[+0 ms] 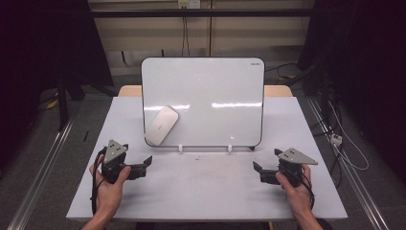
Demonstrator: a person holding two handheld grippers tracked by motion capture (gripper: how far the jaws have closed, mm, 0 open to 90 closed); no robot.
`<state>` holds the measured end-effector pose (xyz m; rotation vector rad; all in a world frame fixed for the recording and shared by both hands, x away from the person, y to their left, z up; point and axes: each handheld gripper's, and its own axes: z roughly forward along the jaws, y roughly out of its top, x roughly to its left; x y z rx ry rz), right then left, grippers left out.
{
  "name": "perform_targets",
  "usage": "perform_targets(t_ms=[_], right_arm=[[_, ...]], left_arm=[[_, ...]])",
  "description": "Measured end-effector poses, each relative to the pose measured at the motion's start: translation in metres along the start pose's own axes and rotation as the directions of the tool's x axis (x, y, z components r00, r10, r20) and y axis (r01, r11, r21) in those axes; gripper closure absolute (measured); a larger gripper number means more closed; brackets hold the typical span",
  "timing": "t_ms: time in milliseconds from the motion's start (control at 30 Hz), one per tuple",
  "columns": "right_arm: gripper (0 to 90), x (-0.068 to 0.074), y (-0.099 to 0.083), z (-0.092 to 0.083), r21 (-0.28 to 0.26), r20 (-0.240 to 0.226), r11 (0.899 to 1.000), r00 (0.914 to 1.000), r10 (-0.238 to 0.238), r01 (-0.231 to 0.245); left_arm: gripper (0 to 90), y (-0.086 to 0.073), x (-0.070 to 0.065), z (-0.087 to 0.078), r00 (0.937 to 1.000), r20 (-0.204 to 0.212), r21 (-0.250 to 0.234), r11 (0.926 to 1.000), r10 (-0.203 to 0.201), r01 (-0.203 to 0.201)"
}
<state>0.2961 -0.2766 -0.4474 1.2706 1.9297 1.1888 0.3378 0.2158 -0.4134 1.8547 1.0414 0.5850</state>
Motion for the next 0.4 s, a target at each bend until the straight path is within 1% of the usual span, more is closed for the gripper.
perform_targets(t_ms=[67, 133, 167, 233, 300, 333, 400], right_arm=[[5.9, 0.0, -0.0001, -0.0001, 0.001, 0.001, 1.0, 1.0, -0.001, 0.001], [5.9, 0.0001, -0.0004, -0.001, 0.001, 0.001, 1.0, 1.0, 0.001, -0.001], [5.9, -0.0001, -0.0008, -0.0014, 0.002, 0.002, 1.0, 1.0, 0.001, -0.001], [5.9, -0.0006, -0.0012, -0.0015, 0.004, 0.005, 1.0, 1.0, 0.002, -0.002], [5.9, -0.0009, -0.0014, -0.0019, 0.001, 0.007, 1.0, 1.0, 0.0, 0.0], [5.9, -0.0009, -0.0014, -0.0022, 0.0, 0.007, 1.0, 1.0, 0.001, -0.001], [5.9, -0.0012, -0.0013, -0.0027, 0.001, 0.011, 1.0, 0.9999, 0.005, -0.005]], left_arm=[[4.3, -0.0044, 0.0001, -0.002, 1.0, -0.007, -0.003, 1.0, -0.002, 0.002], [4.2, -0.0058, 0.0011, -0.0027, 1.0, 0.0, -0.001, 1.0, 0.0, 0.0], [4.1, -0.0065, 0.0023, -0.0028, 1.0, 0.0, -0.01, 0.9999, -0.005, 0.005], [4.3, -0.0066, 0.0039, -0.0025, 1.0, -0.009, -0.01, 1.0, 0.0, 0.0], [4.5, -0.0069, 0.0055, -0.0036, 0.9999, -0.007, -0.015, 0.9999, -0.009, 0.009], [4.3, -0.007, 0.0059, -0.0045, 0.9999, -0.013, -0.015, 0.9999, -0.004, 0.003], [4.1, -0.0087, 0.0063, -0.0047, 0.9997, -0.021, -0.014, 0.9998, -0.012, 0.012]])
